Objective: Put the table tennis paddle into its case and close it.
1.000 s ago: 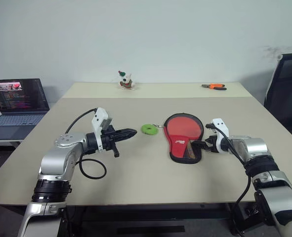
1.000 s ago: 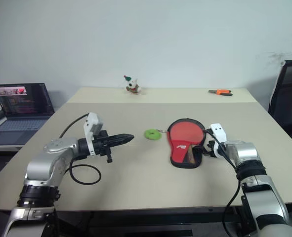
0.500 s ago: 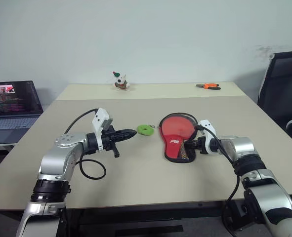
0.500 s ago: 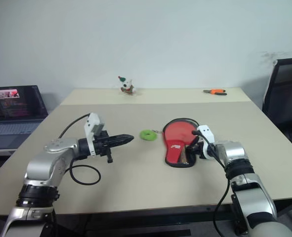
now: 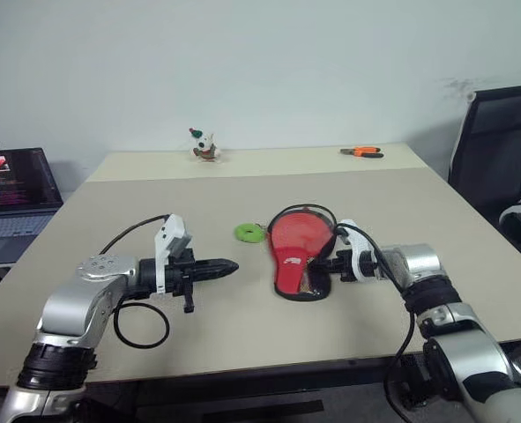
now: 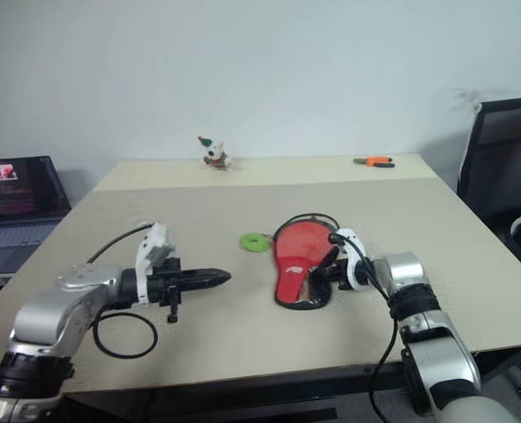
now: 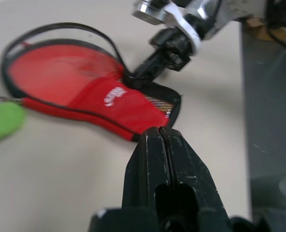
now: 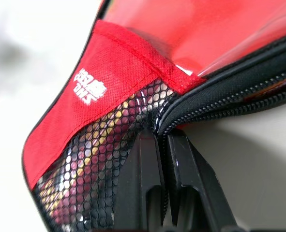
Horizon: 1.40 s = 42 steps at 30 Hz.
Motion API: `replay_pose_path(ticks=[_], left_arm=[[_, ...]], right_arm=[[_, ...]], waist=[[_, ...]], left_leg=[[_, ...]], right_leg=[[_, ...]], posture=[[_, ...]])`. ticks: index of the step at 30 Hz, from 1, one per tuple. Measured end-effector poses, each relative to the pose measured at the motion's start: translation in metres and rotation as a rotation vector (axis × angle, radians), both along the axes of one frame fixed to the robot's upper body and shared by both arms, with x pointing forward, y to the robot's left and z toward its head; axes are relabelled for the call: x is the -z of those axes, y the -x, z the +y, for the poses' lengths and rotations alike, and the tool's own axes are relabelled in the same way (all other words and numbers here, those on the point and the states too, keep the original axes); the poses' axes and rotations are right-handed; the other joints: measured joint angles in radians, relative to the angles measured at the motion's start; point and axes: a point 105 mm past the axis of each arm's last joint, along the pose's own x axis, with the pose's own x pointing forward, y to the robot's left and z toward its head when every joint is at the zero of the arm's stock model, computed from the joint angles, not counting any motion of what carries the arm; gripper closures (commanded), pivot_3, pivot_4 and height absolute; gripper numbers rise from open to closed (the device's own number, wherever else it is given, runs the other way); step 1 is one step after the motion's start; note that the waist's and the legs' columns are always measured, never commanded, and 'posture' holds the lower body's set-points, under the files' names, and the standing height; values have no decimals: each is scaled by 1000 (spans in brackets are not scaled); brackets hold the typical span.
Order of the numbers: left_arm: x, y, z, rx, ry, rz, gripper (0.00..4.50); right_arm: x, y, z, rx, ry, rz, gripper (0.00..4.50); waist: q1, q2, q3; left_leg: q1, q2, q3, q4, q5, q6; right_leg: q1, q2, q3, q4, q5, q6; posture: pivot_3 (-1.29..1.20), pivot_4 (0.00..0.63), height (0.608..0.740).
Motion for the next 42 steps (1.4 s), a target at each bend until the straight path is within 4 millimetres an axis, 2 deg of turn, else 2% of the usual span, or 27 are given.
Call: replay_pose_path(ticks=[8, 15, 22, 29, 42], left_arm=[[6, 16, -4, 60, -13, 23, 4500], [18, 26, -1, 72, -36, 66, 4500], [18, 27, -2, 75, -42, 63, 4500], [19, 27, -3, 80, -46, 67, 4500], [21, 27, -4, 86, -51, 72, 4500]], right_arm=[[6, 37, 17, -74, -33, 58, 4489], [8, 63, 3, -41, -37, 97, 4489], [9, 73, -9, -2, -37, 114, 4489], [11, 84, -9, -3, -37, 130, 4489], [10, 84, -17, 7, -23, 124, 4489]], waist=[[0, 0, 0], [12, 0, 0], [31, 0, 0], [33, 0, 0], [37, 0, 0]], left_leg=[[1, 0, 1, -1, 0, 0], [1, -1, 1, -2, 0, 0], [0, -1, 2, -2, 0, 0], [0, -1, 2, -4, 0, 0], [0, -1, 2, -7, 0, 0]], right_leg=[[0, 1, 1, 0, 0, 0], [0, 1, 1, -1, 0, 0], [0, 1, 1, -3, 0, 0], [0, 1, 1, -5, 0, 0], [0, 1, 1, -9, 0, 0]], posture=[[0, 150, 740], [0, 150, 740], [0, 150, 740], [0, 150, 740], [0, 150, 740]])
